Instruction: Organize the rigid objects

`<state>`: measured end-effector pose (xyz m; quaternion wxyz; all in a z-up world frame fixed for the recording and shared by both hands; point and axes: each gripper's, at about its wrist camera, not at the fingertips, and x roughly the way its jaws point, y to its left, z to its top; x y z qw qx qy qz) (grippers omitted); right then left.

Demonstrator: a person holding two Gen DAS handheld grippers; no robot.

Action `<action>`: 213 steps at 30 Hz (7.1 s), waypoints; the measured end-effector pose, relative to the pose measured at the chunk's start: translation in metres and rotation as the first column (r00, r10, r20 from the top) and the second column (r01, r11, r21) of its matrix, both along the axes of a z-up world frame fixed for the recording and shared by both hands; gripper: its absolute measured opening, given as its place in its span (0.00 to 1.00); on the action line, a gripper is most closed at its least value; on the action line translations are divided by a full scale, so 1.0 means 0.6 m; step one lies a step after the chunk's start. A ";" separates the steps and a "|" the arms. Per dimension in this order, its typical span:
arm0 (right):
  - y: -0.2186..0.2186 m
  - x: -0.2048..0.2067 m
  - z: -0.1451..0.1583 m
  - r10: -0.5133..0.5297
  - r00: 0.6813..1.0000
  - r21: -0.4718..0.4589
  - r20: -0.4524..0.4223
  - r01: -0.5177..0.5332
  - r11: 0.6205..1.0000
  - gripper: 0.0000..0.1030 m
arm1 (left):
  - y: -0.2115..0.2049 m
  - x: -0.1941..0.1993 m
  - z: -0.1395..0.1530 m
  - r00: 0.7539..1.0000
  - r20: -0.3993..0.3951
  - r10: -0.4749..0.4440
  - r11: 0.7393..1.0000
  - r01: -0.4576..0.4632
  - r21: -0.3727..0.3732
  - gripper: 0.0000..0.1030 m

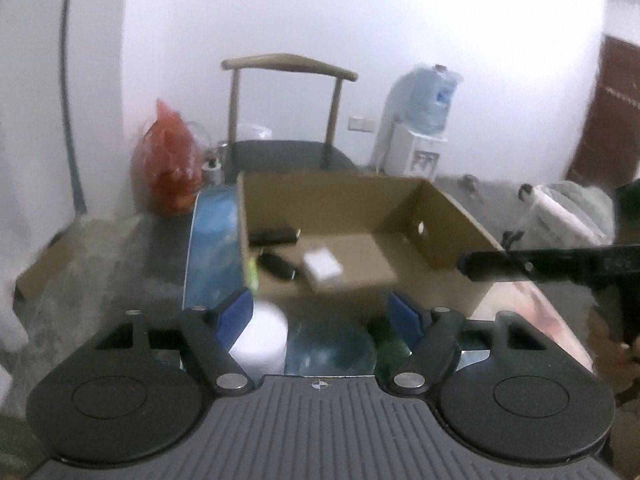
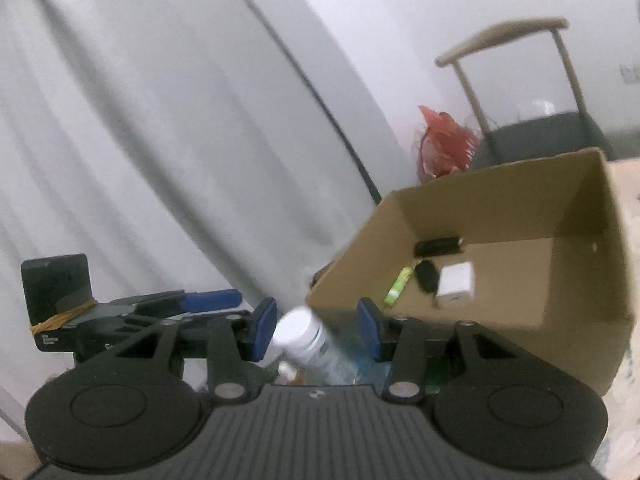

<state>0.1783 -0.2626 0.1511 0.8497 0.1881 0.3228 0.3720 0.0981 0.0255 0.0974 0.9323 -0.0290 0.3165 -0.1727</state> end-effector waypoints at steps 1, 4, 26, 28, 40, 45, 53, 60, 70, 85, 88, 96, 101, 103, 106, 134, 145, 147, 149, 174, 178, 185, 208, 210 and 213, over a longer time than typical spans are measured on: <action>0.016 -0.009 -0.007 0.011 1.000 -0.022 0.012 -0.010 1.000 0.46 | 0.004 -0.008 -0.019 1.000 -0.008 0.008 1.000 -0.008 -0.009 0.73; 0.064 -0.028 -0.025 0.048 0.998 -0.065 0.031 -0.046 0.997 0.46 | 0.013 -0.029 -0.072 0.999 -0.029 0.035 0.999 -0.035 -0.001 0.72; 0.242 -0.071 -0.072 0.160 0.964 -0.394 0.212 -0.066 0.917 0.36 | 0.012 -0.025 -0.191 1.000 -0.029 0.007 0.995 -0.004 0.102 0.48; 0.249 -0.071 -0.075 0.169 0.961 -0.410 0.219 -0.066 0.909 0.36 | 0.010 -0.026 -0.193 1.000 -0.021 0.003 0.994 -0.001 0.106 0.44; 0.266 -0.067 -0.087 0.186 0.960 -0.448 0.208 -0.076 0.891 0.19 | 0.000 -0.037 -0.198 1.000 0.010 -0.010 0.991 0.009 0.132 0.30; 0.263 -0.072 -0.084 0.195 0.962 -0.440 0.193 -0.093 0.893 0.18 | -0.001 -0.054 -0.194 1.000 0.009 -0.020 0.990 0.019 0.143 0.30; 0.263 -0.072 -0.092 0.207 0.963 -0.440 0.170 -0.113 0.891 0.14 | -0.002 -0.052 -0.192 1.000 0.006 -0.017 0.989 0.016 0.150 0.32; 0.264 -0.073 -0.091 0.204 0.964 -0.439 0.170 -0.111 0.891 0.14 | 0.003 -0.051 -0.197 1.000 0.005 -0.013 0.990 0.012 0.142 0.32; 0.262 -0.082 -0.084 0.215 0.961 -0.425 0.174 -0.124 0.897 0.14 | -0.001 -0.066 -0.187 1.000 0.017 -0.007 0.987 0.004 0.163 0.31; 0.201 -0.111 0.043 0.225 0.909 -0.268 0.351 -0.133 0.954 0.15 | -0.037 -0.101 -0.028 0.985 0.167 -0.047 0.966 0.002 0.257 0.31; 0.170 -0.090 0.078 0.201 0.902 -0.235 0.383 -0.115 0.965 0.15 | -0.063 -0.073 0.018 0.981 0.168 -0.098 0.965 0.053 0.255 0.30; 0.085 0.023 0.127 0.088 0.936 -0.193 0.342 -0.022 0.981 0.14 | -0.172 0.054 0.073 0.959 0.130 -0.251 0.938 0.208 0.277 0.30; 0.024 0.104 0.128 -0.002 0.956 -0.193 0.294 0.062 0.979 0.14 | -0.222 0.157 0.064 0.962 0.008 -0.273 0.939 0.265 0.219 0.30; 0.001 0.139 0.119 -0.041 0.967 -0.179 0.251 0.088 0.980 0.14 | -0.239 0.202 0.053 0.966 -0.065 -0.251 0.946 0.259 0.198 0.30; -0.025 0.188 0.094 -0.086 0.979 -0.170 0.186 0.118 0.978 0.16 | -0.246 0.249 0.031 0.970 -0.148 -0.195 0.955 0.222 0.197 0.30; -0.098 0.311 -0.047 -0.184 0.981 -0.192 -0.056 0.170 0.967 0.16 | -0.267 0.434 -0.121 0.905 -0.410 0.113 0.950 0.023 0.313 0.31; -0.101 0.292 -0.032 -0.191 0.981 -0.184 -0.028 0.183 0.966 0.16 | -0.253 0.427 -0.098 0.901 -0.416 0.120 0.956 0.009 0.294 0.59; -0.103 0.284 -0.025 -0.195 0.981 -0.181 -0.018 0.189 0.965 0.16 | -0.251 0.423 -0.086 0.905 -0.410 0.117 0.959 0.004 0.283 0.63; -0.108 0.274 -0.016 -0.202 0.979 -0.170 -0.008 0.197 0.965 0.16 | -0.246 0.417 -0.069 0.910 -0.398 0.119 0.964 -0.009 0.266 0.68; -0.148 -0.069 -0.011 -0.227 0.959 0.094 0.171 0.214 0.972 0.49 | -0.045 0.014 0.086 0.993 0.085 0.080 0.997 -0.082 0.016 1.00; -0.120 -0.073 -0.042 -0.235 0.962 0.028 0.142 0.234 0.972 0.49 | -0.009 -0.026 0.017 0.992 0.053 0.116 0.993 -0.114 -0.042 1.00; -0.124 -0.068 -0.102 -0.345 0.936 -0.092 0.065 0.350 0.932 0.49 | 0.017 -0.055 -0.069 0.995 0.031 0.098 0.979 -0.090 -0.184 1.00; -0.172 0.000 -0.238 -0.340 0.909 0.005 -0.239 0.352 0.936 0.47 | -0.322 -0.011 -0.150 0.919 0.040 -0.392 0.871 0.357 0.336 0.78; -0.174 0.005 -0.242 -0.329 0.912 0.014 -0.246 0.343 0.939 0.45 | -0.329 -0.004 -0.156 0.918 0.019 -0.397 0.864 0.367 0.346 0.78; -0.176 0.012 -0.248 -0.314 0.914 0.026 -0.256 0.332 0.943 0.45 | -0.337 0.006 -0.165 0.918 -0.011 -0.397 0.857 0.375 0.353 0.79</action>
